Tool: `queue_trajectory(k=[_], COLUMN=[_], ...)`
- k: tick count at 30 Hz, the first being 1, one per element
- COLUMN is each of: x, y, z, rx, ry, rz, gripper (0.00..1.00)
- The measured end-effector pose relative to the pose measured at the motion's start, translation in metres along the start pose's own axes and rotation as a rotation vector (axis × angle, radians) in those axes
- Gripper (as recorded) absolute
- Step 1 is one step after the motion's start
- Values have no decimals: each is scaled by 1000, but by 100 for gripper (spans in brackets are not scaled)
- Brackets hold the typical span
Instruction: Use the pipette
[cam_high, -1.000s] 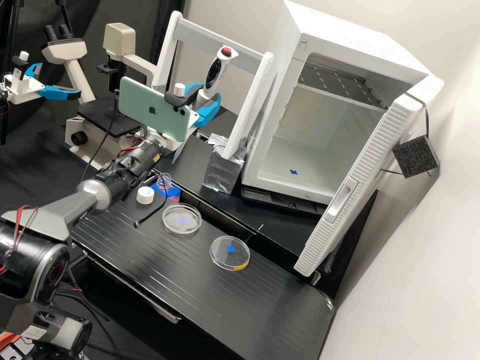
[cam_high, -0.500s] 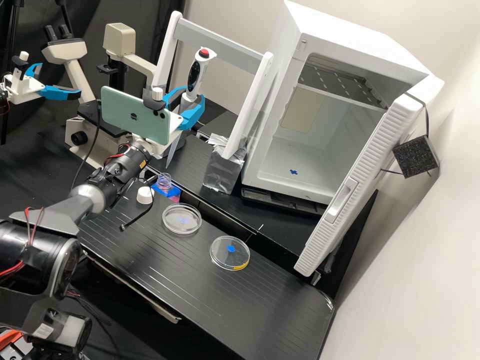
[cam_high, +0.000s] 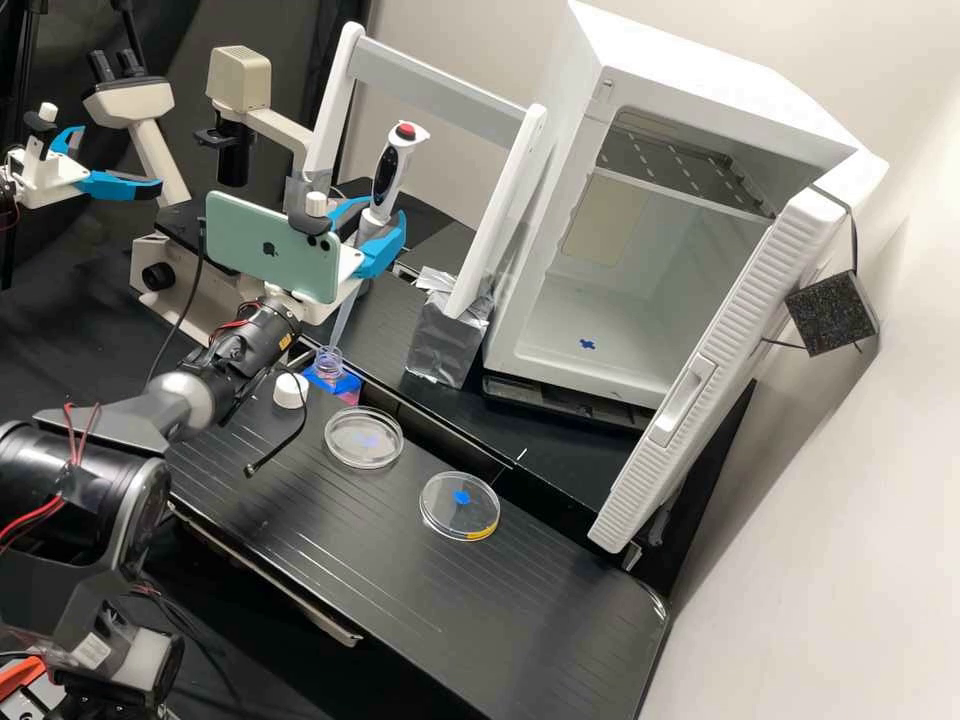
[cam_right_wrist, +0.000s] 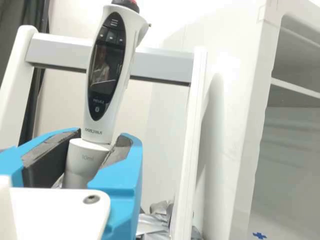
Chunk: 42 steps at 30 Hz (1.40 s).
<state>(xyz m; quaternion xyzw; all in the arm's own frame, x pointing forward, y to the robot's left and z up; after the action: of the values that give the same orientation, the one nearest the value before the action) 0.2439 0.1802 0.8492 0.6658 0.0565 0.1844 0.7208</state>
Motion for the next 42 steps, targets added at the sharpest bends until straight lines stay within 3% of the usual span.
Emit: queue_trajectory(k=[11, 31, 42], x=[-16, -36, -35], y=[-15, -54, -62], z=[4, 8, 14], rx=[-16, -132, -133], ry=[34, 26, -16], rz=[52, -86, -103], gripper=[0, 0, 0])
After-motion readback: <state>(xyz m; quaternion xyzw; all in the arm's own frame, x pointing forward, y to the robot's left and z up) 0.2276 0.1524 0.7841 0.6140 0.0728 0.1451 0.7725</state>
